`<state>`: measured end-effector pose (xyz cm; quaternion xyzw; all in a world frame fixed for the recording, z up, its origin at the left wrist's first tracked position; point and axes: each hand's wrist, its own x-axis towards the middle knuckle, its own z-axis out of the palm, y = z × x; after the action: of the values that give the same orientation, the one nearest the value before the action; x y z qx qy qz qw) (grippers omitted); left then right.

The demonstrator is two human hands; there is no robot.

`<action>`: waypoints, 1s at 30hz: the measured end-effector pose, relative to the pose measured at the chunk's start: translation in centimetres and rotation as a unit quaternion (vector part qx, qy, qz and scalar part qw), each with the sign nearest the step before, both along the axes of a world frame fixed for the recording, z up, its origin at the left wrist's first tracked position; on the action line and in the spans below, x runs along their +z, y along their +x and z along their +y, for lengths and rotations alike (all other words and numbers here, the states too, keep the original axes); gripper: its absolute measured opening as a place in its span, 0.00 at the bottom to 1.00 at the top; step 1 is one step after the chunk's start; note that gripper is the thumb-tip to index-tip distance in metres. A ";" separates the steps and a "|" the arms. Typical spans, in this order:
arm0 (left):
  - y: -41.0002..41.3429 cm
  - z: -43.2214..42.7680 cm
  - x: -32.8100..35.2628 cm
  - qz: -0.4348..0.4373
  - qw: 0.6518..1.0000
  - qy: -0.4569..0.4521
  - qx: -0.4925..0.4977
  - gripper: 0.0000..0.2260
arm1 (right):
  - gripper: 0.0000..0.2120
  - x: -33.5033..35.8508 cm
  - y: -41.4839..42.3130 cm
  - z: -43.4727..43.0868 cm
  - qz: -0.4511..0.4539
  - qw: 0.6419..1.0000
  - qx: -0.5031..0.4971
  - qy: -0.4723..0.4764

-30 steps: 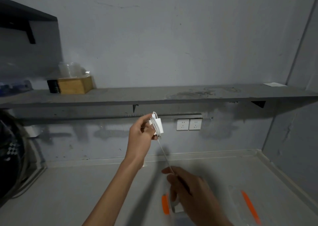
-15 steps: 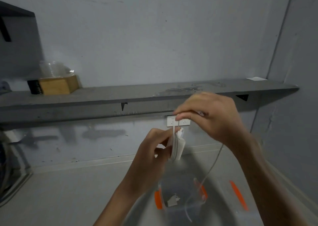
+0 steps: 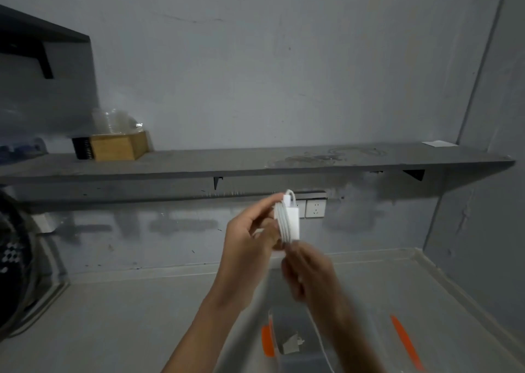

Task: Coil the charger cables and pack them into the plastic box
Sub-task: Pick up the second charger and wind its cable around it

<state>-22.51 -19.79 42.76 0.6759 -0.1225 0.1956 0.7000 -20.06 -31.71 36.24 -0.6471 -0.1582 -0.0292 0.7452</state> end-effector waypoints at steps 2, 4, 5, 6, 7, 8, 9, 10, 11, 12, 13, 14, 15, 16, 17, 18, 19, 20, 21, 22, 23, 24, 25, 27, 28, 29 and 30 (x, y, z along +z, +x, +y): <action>1.7 0.5 -0.2 0.001 0.999 -0.012 0.042 0.20 | 0.12 -1.3 -2.5 0.7 0.030 0.999 0.025 0.013; 3.4 1.2 -0.7 0.006 0.996 0.005 0.088 0.21 | 0.10 -1.7 -4.4 0.3 0.024 0.999 0.028 -0.019; 4.0 1.5 -1.1 0.011 0.994 0.021 0.106 0.21 | 0.10 -1.4 -5.0 -0.2 0.003 0.998 0.022 -0.063; 4.3 1.8 -1.5 0.016 0.992 0.040 0.122 0.21 | 0.10 -0.8 -5.3 -0.9 -0.027 0.992 0.011 -0.122; 4.5 2.0 -1.9 0.020 0.988 0.061 0.139 0.20 | 0.09 0.1 -5.4 -1.5 -0.070 0.980 -0.005 -0.186; 4.5 2.1 -2.4 0.020 0.985 0.082 0.150 0.20 | 0.08 1.1 -5.5 -2.2 -0.121 0.962 -0.027 -0.242; 4.3 2.0 -2.8 0.018 0.983 0.101 0.155 0.19 | 0.06 2.1 -5.3 -2.8 -0.181 0.937 -0.060 -0.294; 4.0 1.8 -3.2 0.013 0.982 0.118 0.149 0.18 | 0.07 3.2 -5.0 -3.4 -0.246 0.904 -0.101 -0.336; 3.5 1.5 -3.5 0.005 0.982 0.134 0.134 0.16 | 0.09 4.4 -4.5 -4.0 -0.311 0.866 -0.139 -0.366; 2.8 1.0 -3.7 -0.011 0.982 0.150 0.116 0.13 | 0.10 5.5 -3.8 -4.5 -0.368 0.832 -0.164 -0.382; 1.9 0.4 -3.5 -0.033 0.980 0.169 0.102 0.11 | 0.10 6.5 -3.0 -4.9 -0.411 0.809 -0.177 -0.382; 1.1 -0.2 -3.4 -0.056 0.977 0.188 0.088 0.10 | 0.09 7.3 -2.1 -5.5 -0.434 0.798 -0.182 -0.376; 0.4 -0.7 -3.2 -0.075 0.972 0.207 0.079 0.11 | 0.09 8.2 -1.1 -6.0 -0.443 0.795 -0.189 -0.370; -0.4 -1.1 -3.0 -0.091 0.969 0.219 0.069 0.14 | 0.08 9.0 -0.2 -6.5 -0.440 0.798 -0.195 -0.363; -1.1 -1.4 -2.6 -0.101 0.967 0.225 0.059 0.15 | 0.07 9.6 0.6 -6.8 -0.426 0.811 -0.193 -0.352; -1.6 -1.5 -2.2 -0.107 0.968 0.222 0.046 0.15 | 0.06 9.8 1.4 -7.1 -0.395 0.841 -0.174 -0.326; -2.1 -1.5 -1.7 -0.112 0.969 0.218 0.036 0.16 | 0.04 9.8 2.2 -7.2 -0.352 0.880 -0.139 -0.285; -2.4 -1.4 -1.2 -0.113 0.970 0.213 0.026 0.17 | 0.05 9.7 2.8 -7.1 -0.307 0.916 -0.099 -0.237; -2.5 -1.3 -0.8 -0.110 0.971 0.209 0.016 0.19 | 0.05 9.3 3.3 -6.8 -0.271 0.941 -0.064 -0.193; -2.5 -1.2 -0.3 -0.103 0.975 0.199 0.004 0.21 | 0.05 8.6 3.7 -6.6 -0.242 0.957 -0.035 -0.158; -2.5 -1.1 0.0 -0.090 0.980 0.175 -0.011 0.22 | 0.05 7.7 3.8 -6.2 -0.214 0.969 -0.013 -0.126; -2.4 -1.1 0.3 -0.073 0.987 0.136 -0.032 0.23 | 0.05 6.8 3.7 -5.7 -0.182 0.978 0.001 -0.100; -2.3 -1.0 0.5 -0.056 0.993 0.095 -0.048 0.23 | 0.06 5.9 3.5 -5.2 -0.150 0.986 0.007 -0.079; -1.9 -0.9 0.7 -0.028 0.998 0.039 -0.046 0.22 | 0.10 4.0 2.9 -4.0 -0.090 0.994 0.006 -0.059; -1.6 -0.8 0.6 -0.018 0.999 0.020 -0.039 0.22 | 0.12 3.1 2.3 -3.2 -0.065 0.996 0.003 -0.055; -1.3 -0.7 0.5 -0.010 0.999 -0.004 -0.033 0.21 | 0.13 2.3 1.6 -2.5 -0.045 0.998 0.001 -0.045; -0.8 -0.6 0.5 0.000 0.999 -0.035 -0.030 0.21 | 0.14 1.6 0.7 -1.7 -0.028 0.999 -0.002 -0.029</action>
<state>-23.35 -20.42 43.22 0.6472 -0.1353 0.1787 0.7286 -19.31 -33.45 37.80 -0.6680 -0.1786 -0.0436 0.7211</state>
